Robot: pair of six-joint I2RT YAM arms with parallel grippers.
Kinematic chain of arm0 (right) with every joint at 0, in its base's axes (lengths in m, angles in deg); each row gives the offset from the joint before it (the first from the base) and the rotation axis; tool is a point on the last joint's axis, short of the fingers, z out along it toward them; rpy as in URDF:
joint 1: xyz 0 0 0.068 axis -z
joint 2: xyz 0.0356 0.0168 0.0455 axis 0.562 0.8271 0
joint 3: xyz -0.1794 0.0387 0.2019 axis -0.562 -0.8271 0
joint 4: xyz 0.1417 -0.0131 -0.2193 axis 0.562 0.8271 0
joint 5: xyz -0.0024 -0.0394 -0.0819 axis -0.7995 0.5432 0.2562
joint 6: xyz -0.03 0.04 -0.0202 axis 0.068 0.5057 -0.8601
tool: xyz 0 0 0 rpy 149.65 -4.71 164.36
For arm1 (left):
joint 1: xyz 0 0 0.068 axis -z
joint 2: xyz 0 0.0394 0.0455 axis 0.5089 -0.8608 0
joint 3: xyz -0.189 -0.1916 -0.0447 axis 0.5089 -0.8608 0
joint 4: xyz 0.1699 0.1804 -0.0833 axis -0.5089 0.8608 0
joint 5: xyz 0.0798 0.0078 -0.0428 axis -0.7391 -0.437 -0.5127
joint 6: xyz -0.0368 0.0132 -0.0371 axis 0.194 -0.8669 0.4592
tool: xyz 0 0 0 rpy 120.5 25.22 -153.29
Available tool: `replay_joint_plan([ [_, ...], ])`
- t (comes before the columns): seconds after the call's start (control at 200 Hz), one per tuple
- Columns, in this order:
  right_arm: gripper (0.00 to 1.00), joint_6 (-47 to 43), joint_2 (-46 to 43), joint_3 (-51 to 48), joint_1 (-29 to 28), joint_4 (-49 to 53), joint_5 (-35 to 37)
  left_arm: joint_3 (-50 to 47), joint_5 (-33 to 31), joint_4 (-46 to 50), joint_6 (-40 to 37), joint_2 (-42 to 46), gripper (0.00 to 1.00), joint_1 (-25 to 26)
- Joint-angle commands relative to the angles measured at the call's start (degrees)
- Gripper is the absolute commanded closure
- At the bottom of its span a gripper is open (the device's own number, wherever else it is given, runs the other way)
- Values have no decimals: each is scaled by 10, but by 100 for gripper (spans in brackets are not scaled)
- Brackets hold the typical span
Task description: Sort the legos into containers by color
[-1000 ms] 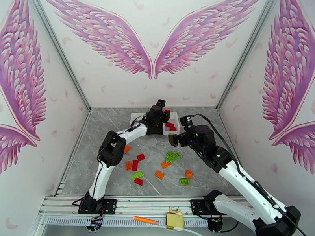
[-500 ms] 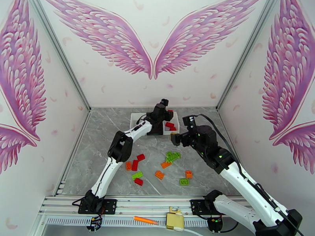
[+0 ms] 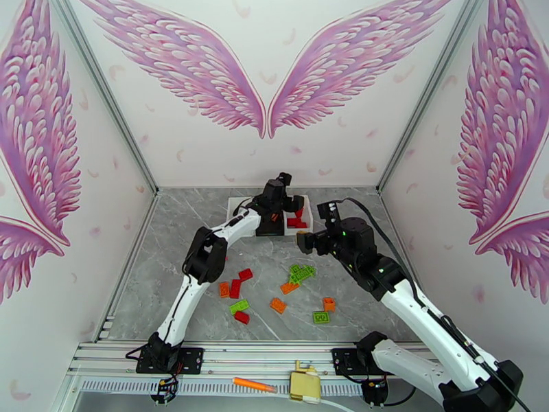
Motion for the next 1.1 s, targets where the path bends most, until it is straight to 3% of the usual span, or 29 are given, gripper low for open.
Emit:
replay_joint_plan([
  [0.0,1,19,9,4,3,-9,-28,-73,2,-46,-20,110,14,0],
  [0.225,1,23,34,12,-2,-29,-139,-274,-34,-87,-35,263,12,-1],
  [0.41,1,9,68,27,-27,-37,-161,-422,-113,-81,-3,375,11,1],
  [0.49,1,5,82,35,-36,-45,-169,-486,-178,-66,38,425,1,3],
  [0.63,1,-2,108,48,-51,-50,-176,-556,-274,-12,119,495,1,6],
  [0.74,1,-5,123,54,-58,-51,-177,-614,-358,28,226,543,1,12],
  [0.88,1,-5,134,56,-61,-54,-179,-644,-423,125,366,574,1,13],
  [1.004,1,-6,138,56,-64,-57,-179,-646,-464,220,443,580,1,12],
  [1.094,1,-7,140,55,-63,-57,-177,-649,-460,250,483,573,1,2],
])
